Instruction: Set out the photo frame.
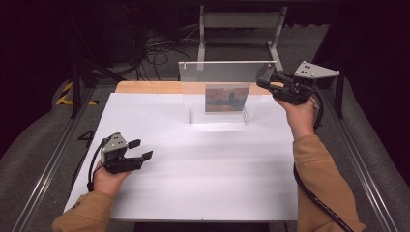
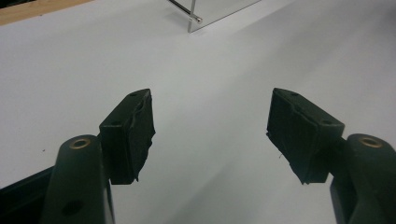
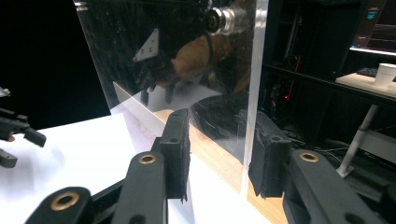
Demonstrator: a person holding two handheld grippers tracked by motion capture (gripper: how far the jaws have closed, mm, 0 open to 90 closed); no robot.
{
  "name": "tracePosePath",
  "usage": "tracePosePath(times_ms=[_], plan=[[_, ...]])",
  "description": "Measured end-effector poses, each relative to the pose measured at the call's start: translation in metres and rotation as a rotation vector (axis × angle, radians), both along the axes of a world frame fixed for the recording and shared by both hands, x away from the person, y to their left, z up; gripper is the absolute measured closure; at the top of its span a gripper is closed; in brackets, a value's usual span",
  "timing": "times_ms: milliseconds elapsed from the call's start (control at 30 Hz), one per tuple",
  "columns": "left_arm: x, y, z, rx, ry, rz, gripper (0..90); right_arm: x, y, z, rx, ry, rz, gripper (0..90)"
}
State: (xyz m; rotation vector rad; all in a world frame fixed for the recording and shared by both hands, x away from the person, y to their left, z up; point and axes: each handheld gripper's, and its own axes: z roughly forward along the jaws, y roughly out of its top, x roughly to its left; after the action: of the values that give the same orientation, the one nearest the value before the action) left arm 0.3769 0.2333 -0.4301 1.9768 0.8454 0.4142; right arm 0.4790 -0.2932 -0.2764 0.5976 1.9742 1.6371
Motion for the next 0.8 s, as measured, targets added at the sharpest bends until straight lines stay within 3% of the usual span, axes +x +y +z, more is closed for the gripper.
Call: tracePosePath(times_ms=[200, 333, 433, 667, 800], plan=[[0.0, -0.001, -0.001, -0.021, 0.015, 0.004, 31.8, 0.01, 0.002, 0.002, 0.006, 0.014, -0.03, 62.1], [0.0, -0.002, -0.001, -0.009, 0.011, 0.0, 31.8, 0.017, 0.004, 0.004, 0.014, 0.029, -0.048, 61.7], [0.001, -0.001, -0.001, -0.009, 0.009, -0.001, 31.8, 0.023, 0.007, 0.008, 0.045, 0.066, -0.067, 63.8], [0.0, -0.001, -0.001, -0.012, 0.011, -0.001, 31.7, 0.033, 0.003, 0.006, 0.034, 0.091, -0.127, 66.8], [0.0, 0.0, -0.002, -0.019, 0.014, 0.0, 31.7, 0.036, 0.004, 0.005, 0.028, 0.084, -0.133, 65.4]])
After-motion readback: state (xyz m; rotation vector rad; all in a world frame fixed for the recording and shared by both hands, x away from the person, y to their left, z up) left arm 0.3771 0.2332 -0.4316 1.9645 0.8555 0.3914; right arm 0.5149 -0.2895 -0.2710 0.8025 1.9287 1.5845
